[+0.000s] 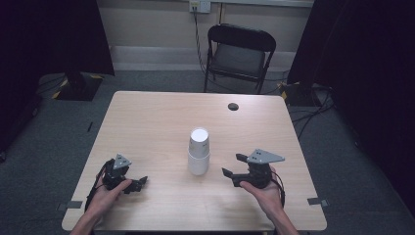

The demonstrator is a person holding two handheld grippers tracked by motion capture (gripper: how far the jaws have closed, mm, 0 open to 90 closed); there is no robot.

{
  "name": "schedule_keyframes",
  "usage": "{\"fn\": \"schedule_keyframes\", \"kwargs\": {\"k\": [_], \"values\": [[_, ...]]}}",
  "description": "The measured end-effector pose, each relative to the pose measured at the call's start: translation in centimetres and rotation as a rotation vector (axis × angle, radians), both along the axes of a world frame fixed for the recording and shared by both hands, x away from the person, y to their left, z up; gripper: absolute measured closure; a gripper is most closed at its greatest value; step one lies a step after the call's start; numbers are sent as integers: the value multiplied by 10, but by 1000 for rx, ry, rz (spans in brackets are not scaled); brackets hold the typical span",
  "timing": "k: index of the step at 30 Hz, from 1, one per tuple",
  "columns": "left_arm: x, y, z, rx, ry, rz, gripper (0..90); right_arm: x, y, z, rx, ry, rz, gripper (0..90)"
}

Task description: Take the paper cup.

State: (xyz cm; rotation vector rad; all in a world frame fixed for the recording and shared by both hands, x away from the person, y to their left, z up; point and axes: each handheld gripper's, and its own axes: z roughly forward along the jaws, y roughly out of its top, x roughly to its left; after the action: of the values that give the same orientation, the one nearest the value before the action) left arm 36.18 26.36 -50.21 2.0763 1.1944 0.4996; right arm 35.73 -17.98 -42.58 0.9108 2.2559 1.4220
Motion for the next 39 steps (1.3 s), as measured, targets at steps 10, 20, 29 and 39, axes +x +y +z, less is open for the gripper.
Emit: {"fn": "schedule_keyframes", "kwargs": {"k": [10, 20, 29, 39], "values": [[0, 0, 0, 0, 0, 0, 16, 23, 30, 26, 40, 4, 76, 202], [0, 0, 0, 0, 0, 0, 16, 33, 53, 40, 65, -27, 116, 136], [0, 0, 0, 0, 0, 0, 16, 47, 70, 44, 68, -29, 146, 133], [0, 0, 0, 0, 0, 0, 17, 59, 82, 39, 70, -29, 164, 135]]}}
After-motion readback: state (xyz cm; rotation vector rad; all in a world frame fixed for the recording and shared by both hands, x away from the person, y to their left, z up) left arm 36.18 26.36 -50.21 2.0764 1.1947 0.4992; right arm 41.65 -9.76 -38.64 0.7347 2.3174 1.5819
